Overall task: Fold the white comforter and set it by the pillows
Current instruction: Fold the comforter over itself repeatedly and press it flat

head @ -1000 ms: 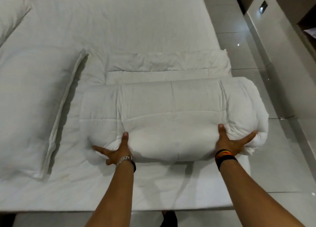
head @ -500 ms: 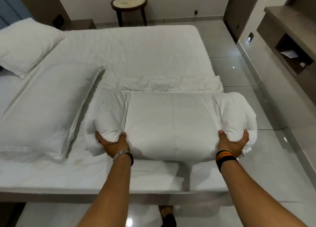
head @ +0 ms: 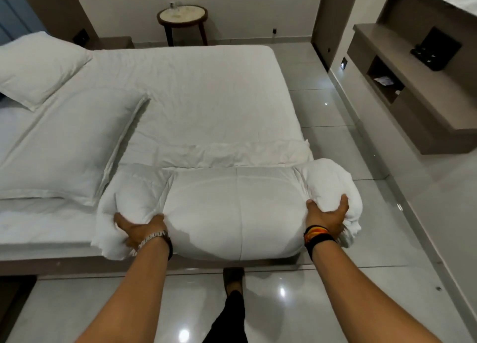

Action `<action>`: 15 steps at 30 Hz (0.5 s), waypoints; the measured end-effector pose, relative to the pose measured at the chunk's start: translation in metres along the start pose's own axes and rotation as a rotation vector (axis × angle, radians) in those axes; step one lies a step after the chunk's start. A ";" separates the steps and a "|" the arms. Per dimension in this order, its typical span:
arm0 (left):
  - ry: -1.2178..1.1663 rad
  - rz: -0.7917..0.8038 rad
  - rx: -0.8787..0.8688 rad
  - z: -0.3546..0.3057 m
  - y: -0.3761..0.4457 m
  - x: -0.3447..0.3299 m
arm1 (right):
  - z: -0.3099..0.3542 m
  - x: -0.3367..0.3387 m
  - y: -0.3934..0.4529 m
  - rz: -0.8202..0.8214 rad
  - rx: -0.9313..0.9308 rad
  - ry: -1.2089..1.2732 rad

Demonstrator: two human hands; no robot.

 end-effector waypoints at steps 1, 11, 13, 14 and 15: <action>0.052 0.024 -0.051 -0.014 0.000 -0.009 | 0.011 -0.008 0.005 0.027 0.035 0.037; 0.479 0.184 -0.747 -0.102 0.083 -0.176 | 0.103 -0.150 0.105 0.329 0.764 -0.742; 0.793 0.117 -0.968 -0.099 0.102 -0.210 | 0.114 -0.186 0.122 0.221 0.905 -0.969; 0.873 0.094 -1.009 -0.095 0.111 -0.223 | 0.116 -0.200 0.129 0.193 0.908 -1.017; 0.929 0.088 -1.012 -0.092 0.125 -0.239 | 0.115 -0.215 0.139 0.184 0.902 -1.053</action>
Point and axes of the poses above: each hand's wrist, its own y-axis towards the middle knuckle, its own x-axis out of the back of the hand, z = x × y, the point moved 2 cm from there along y, towards the middle knuckle, and after that the axes turned 1 degree about -y, right-handed, at the moved point
